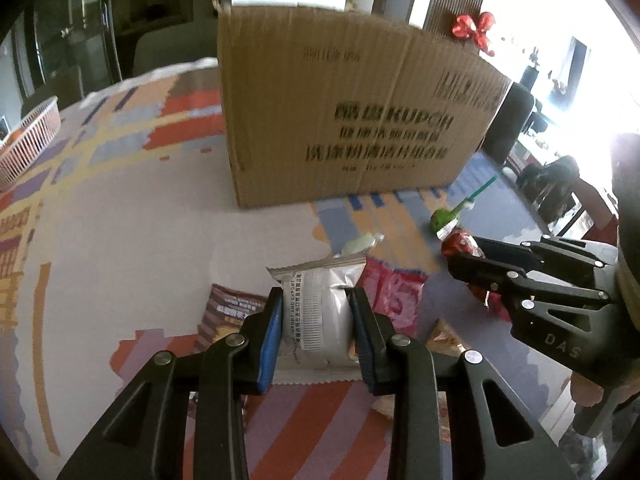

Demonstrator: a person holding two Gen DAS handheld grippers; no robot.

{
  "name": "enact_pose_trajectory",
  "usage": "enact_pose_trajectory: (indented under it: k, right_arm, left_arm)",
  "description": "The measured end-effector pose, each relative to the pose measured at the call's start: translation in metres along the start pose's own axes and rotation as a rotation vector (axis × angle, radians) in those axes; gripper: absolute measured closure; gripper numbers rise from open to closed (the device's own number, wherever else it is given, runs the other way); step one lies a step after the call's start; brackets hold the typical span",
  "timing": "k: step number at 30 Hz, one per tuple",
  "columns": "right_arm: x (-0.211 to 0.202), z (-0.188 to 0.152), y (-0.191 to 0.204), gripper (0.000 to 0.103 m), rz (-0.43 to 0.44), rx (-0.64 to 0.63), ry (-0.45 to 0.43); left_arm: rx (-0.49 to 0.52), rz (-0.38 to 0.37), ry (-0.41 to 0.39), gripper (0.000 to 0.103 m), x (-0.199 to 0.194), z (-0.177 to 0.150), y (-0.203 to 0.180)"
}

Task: Organize snacks
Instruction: 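Lift both held snacks over the box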

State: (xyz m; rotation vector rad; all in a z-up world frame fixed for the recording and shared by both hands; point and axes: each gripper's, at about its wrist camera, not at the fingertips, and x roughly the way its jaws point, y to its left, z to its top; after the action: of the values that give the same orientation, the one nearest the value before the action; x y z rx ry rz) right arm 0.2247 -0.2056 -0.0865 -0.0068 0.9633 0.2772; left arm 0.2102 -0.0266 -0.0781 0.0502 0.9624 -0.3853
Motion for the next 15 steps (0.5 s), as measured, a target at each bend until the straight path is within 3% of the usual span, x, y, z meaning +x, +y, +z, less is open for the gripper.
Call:
enact_pose_trajectory:
  k: [15]
  right_arm:
    - [-0.069, 0.019, 0.009, 0.081, 0.02, -0.011, -0.184]
  left_arm:
    - [0.021, -0.003, -0.195, 0.07, -0.074, 0.027, -0.018]
